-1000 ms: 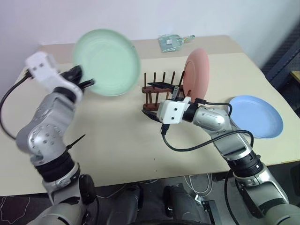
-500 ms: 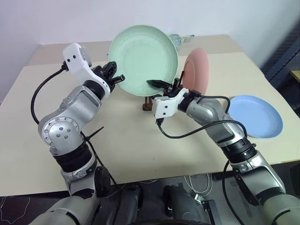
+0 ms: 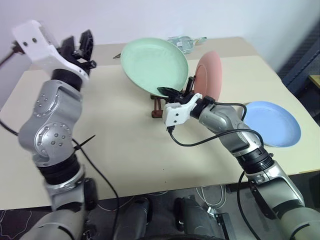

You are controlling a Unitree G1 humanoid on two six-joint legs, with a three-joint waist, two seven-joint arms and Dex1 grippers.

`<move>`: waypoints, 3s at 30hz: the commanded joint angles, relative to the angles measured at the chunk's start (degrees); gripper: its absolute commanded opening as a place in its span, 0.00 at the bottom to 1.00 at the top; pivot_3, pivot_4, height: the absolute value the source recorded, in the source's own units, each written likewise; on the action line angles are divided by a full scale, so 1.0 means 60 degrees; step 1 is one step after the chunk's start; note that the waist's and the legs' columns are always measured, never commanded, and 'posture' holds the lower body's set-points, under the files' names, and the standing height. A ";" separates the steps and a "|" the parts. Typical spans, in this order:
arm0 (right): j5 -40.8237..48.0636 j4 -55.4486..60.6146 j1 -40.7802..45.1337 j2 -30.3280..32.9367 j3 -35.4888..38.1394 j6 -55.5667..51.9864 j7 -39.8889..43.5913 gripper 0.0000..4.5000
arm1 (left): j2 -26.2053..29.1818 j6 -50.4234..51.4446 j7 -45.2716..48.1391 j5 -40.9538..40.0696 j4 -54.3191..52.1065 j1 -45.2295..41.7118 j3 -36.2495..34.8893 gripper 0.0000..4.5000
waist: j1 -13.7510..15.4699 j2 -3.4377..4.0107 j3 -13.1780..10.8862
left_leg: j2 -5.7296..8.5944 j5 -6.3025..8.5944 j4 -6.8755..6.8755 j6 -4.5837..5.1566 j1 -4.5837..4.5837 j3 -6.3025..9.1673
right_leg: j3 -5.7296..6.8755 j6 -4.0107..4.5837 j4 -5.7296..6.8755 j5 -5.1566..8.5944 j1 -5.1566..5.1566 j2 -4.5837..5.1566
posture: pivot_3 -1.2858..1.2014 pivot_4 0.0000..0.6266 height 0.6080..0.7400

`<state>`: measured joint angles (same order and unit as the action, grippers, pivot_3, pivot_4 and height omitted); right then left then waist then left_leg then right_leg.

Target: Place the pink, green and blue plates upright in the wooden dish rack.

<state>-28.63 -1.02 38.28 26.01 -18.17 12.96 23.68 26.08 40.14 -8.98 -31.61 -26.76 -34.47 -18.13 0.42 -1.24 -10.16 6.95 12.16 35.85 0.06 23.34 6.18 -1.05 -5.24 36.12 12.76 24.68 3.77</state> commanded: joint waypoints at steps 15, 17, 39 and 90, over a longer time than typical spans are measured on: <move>0.9995 0.4714 -0.0988 -0.3779 0.4835 -0.8433 -0.2252 0.00 | 0.0035 -0.4158 0.4677 0.2982 0.0803 0.4588 0.3756 0.56 | -0.0009 0.0067 -0.0005 | -0.0037 0.0042 -0.0039 0.0064 0.0004 -0.0008 | -0.0002 0.0056 -0.0003 0.0001 0.0034 0.0007 | 0.52 0.24 0.91; 1.0296 0.4718 -0.0960 -0.3861 0.4982 -0.8705 -0.2566 0.00 | -0.0109 -0.4264 0.4902 0.2939 0.0852 0.4583 0.3788 0.56 | -0.0004 0.0080 -0.0005 | -0.0040 0.0037 -0.0055 0.0067 0.0004 -0.0010 | -0.0003 0.0054 -0.0002 -0.0001 0.0043 0.0007 | 0.52 0.24 0.91; 1.0606 0.4439 -0.0827 -0.3511 0.4382 -0.8775 -0.3179 0.00 | -0.0559 -0.4378 0.5297 0.3675 0.0986 0.4772 0.3793 0.56 | -0.0011 0.0085 -0.0004 | -0.0044 0.0031 -0.0055 0.0073 0.0006 -0.0012 | 0.0002 0.0049 -0.0004 -0.0003 0.0044 0.0004 | 0.52 0.24 0.91; 0.5842 0.2512 -0.2223 0.1860 0.5173 -0.7672 -0.2054 1.00 | -0.1123 -0.5172 0.6035 0.3891 0.2390 0.3944 0.4178 0.58 | 0.0258 0.0105 0.0001 | -0.0059 0.0039 -0.0039 0.0087 0.0012 -0.0024 | 0.0020 0.0050 -0.0061 -0.0002 0.0008 0.0003 | 0.52 0.24 0.91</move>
<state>7.58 11.14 26.12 35.61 14.13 -31.16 9.38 19.24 11.07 26.52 -8.79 -11.83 -10.08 6.84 1.97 -0.61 -10.15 6.57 12.39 35.61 0.59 23.41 6.03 -0.93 -4.94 35.78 12.75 24.74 3.79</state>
